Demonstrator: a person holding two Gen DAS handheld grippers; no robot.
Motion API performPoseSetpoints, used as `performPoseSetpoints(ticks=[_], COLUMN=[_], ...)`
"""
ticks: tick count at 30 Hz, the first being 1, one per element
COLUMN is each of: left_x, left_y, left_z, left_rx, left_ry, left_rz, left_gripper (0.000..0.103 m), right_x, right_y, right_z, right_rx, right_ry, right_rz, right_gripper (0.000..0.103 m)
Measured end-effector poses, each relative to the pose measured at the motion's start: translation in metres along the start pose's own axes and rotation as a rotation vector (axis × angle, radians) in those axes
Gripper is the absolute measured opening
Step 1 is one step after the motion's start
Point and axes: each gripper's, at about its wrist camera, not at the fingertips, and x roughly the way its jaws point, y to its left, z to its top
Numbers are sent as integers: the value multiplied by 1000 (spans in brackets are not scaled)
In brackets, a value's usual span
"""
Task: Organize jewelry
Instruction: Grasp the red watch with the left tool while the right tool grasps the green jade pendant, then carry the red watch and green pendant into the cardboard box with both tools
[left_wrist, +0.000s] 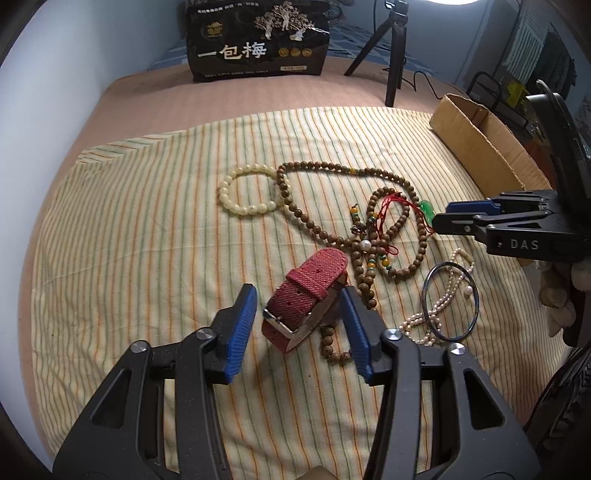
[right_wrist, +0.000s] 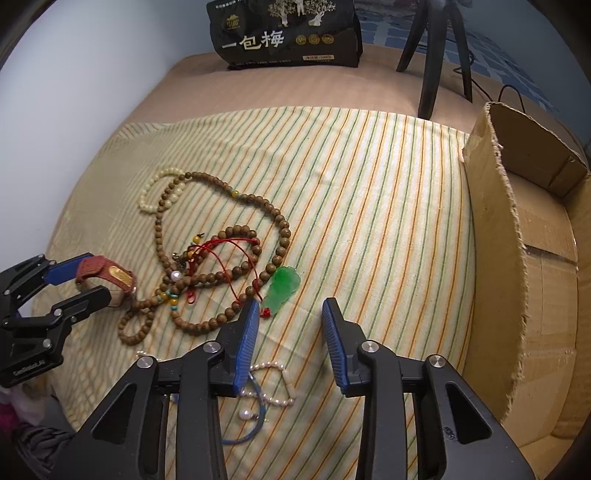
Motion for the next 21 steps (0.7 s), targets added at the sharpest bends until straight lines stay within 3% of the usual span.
performPoseSetpoints(ticks=[9,12,14,21], left_x=[3,3,3,0], left_y=[2,2,0,1], left_z=[3,3,3,2], left_rx=[-17,-19,-16,-20], left_ry=[3,4,3,-9], left_rz=[-26,-22,-22,-9], left_gripper=[25,20,19,19], right_x=[11,13,13,10], right_y=[9,9,8,1], right_z=[6,6,6,2], right_rx=[-55,-71,-70,-60], right_ry=[-4,-7,-10,-30], right_rz=[-44,-65,-68,-48], right_gripper=[26,17,8,5])
